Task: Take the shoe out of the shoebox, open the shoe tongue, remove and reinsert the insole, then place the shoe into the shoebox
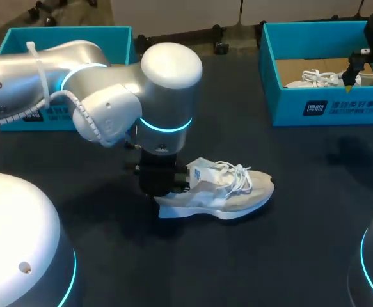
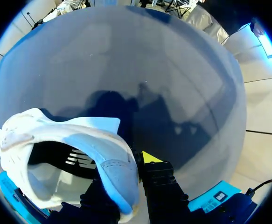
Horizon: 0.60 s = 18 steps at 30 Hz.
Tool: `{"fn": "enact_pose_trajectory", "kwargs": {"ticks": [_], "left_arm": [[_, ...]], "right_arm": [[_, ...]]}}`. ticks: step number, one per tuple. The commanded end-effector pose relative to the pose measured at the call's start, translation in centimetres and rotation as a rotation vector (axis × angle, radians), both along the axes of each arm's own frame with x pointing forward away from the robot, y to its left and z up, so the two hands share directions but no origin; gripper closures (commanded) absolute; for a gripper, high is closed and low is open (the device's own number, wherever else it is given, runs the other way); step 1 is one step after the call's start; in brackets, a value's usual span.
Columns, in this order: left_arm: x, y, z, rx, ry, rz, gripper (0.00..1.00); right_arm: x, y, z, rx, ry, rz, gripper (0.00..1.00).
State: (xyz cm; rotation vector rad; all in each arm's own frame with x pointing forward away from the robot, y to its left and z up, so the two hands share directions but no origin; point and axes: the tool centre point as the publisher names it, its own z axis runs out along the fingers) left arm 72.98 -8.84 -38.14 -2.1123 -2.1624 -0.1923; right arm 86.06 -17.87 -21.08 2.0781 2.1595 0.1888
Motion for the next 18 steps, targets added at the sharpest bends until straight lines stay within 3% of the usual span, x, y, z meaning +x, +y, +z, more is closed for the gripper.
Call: {"fn": "enact_pose_trajectory", "kwargs": {"ticks": [1, 7, 8, 12, 15, 18], "left_arm": [[0.15, -0.01, -0.68, 0.014, 0.010, -0.001, 1.00], [0.21, 0.20, -0.75, 0.023, 0.010, 0.008, 0.98], [0.24, 0.28, -0.86, 0.029, 0.008, 0.009, 0.78], [0.22, 0.45, -1.22, 0.041, 0.005, 0.009, 0.73], [0.05, 0.63, -0.97, 0.042, 0.003, 0.008, 0.52], [-0.06, 0.82, -0.38, 0.030, 0.008, 0.009, 0.15]], "right_arm": [[-0.06, -0.01, -0.05, 0.001, -0.002, 0.000, 0.00], [-0.06, -0.01, -0.05, 0.001, -0.002, 0.000, 0.00], [-0.06, -0.01, -0.05, 0.001, -0.002, 0.000, 0.00], [-0.06, -0.01, -0.05, 0.001, -0.002, 0.000, 0.00], [-0.06, -0.01, -0.05, 0.001, -0.002, 0.000, 0.00], [-0.06, -0.01, -0.05, 0.001, -0.002, 0.000, 0.00]]}}
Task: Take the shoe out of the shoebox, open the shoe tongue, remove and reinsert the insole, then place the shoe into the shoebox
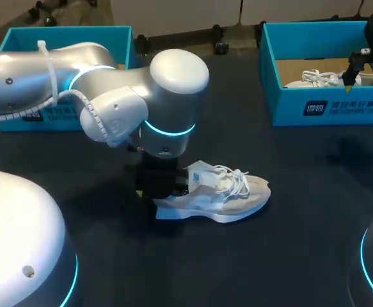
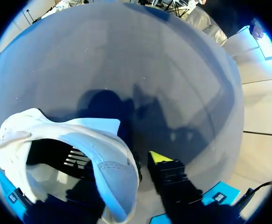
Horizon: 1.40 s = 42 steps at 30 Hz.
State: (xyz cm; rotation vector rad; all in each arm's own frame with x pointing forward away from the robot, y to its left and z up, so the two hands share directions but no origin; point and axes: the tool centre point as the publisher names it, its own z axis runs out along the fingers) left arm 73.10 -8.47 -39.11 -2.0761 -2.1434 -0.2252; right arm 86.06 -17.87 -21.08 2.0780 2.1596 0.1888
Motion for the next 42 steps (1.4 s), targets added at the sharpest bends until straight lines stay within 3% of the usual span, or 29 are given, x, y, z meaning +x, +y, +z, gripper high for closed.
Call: {"fn": "enact_pose_trajectory", "kwargs": {"ticks": [1, 11, 26, 29, 42], "left_arm": [[-0.2, 0.5, 0.8, -0.016, -0.001, 0.001, 0.02], [-0.5, 1.3, 3.8, -0.104, -0.003, 0.057, 0.00], [-0.1, 3.1, 8.2, -0.341, 0.067, 0.227, 0.00], [-0.1, 4.0, 8.4, -0.397, 0.113, 0.282, 0.00], [-0.1, 4.0, 8.4, -0.397, 0.113, 0.282, 0.00]], "right_arm": [[-0.1, 0.0, 0.0, 0.001, -0.002, 0.000, 0.00], [-0.1, 0.0, 0.0, 0.001, -0.002, 0.000, 0.00], [-0.1, 0.0, 0.0, 0.001, -0.002, 0.000, 0.00], [-0.1, 0.0, 0.0, 0.001, -0.002, 0.000, 0.00], [-0.1, 0.0, 0.0, 0.001, -0.002, 0.000, 0.00]]}}
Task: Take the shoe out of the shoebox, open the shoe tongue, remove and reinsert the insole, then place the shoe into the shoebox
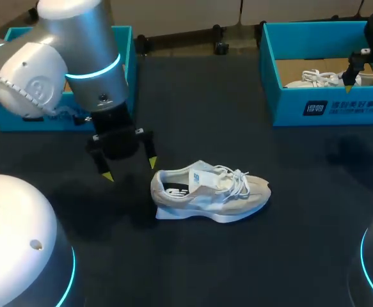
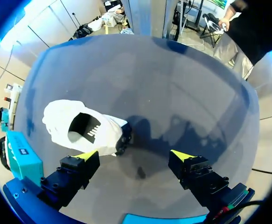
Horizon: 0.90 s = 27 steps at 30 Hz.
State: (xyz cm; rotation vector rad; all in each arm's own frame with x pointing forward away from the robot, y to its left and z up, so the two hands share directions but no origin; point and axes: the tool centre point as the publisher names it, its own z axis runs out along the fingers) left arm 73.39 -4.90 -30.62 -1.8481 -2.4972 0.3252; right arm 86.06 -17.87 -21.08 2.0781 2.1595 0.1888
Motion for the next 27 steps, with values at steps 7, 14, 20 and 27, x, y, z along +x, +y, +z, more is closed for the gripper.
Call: {"fn": "enact_pose_trajectory", "kwargs": {"ticks": [7, 14, 20, 27], "left_arm": [[-0.1, 1.3, -0.6, -0.082, 0.119, 0.200, 0.00], [-0.5, 2.4, -1.8, -0.145, 0.282, 0.419, 0.00], [-1.2, 3.0, -2.7, -0.252, 0.397, 0.639, 0.00], [-1.3, 3.0, -3.8, -0.348, 0.495, 0.812, 0.00]], "right_arm": [[-0.1, 0.0, 0.0, 0.001, -0.002, 0.000, 0.00], [-0.1, 0.0, 0.0, 0.001, -0.002, 0.000, 0.00], [-0.1, 0.0, 0.0, 0.001, -0.002, 0.000, 0.00], [-0.1, 0.0, 0.0, 0.001, -0.002, 0.000, 0.00]]}}
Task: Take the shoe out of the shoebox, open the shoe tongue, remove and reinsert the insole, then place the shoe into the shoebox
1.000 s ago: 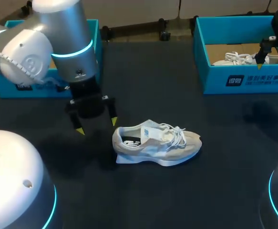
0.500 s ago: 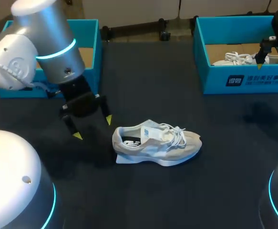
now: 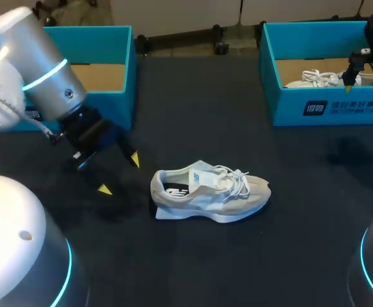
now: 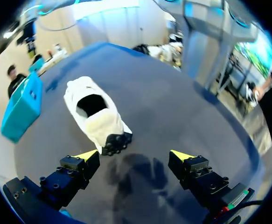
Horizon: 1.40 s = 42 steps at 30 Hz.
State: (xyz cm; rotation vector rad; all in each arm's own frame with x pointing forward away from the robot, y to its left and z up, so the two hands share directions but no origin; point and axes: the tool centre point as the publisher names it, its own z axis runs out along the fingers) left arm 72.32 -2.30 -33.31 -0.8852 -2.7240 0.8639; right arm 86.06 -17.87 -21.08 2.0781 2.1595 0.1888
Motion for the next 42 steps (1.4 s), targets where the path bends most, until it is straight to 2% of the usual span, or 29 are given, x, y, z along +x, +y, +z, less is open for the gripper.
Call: {"fn": "enact_pose_trajectory", "kwargs": {"ticks": [1, 7, 18, 32, 42], "left_arm": [[-0.2, 0.4, -1.3, -0.163, 0.103, 0.257, 0.00], [0.0, 0.5, -2.6, -0.261, 0.181, 0.382, 0.00], [-0.8, 0.9, -4.8, -0.337, 0.257, 0.487, 0.00], [-0.6, 1.7, -7.5, -0.362, 0.237, 0.588, 0.00], [-0.6, 1.7, -7.5, -0.362, 0.237, 0.588, 0.00]], "right_arm": [[-0.1, 0.0, 0.0, 0.001, -0.002, 0.000, 0.00], [-0.1, 0.0, 0.0, 0.001, -0.002, 0.000, 0.00], [-0.1, 0.0, 0.0, 0.001, -0.002, 0.000, 0.00], [-0.1, 0.0, 0.0, 0.001, -0.002, 0.000, 0.00], [-0.1, 0.0, 0.0, 0.001, -0.002, 0.000, 0.00]]}}
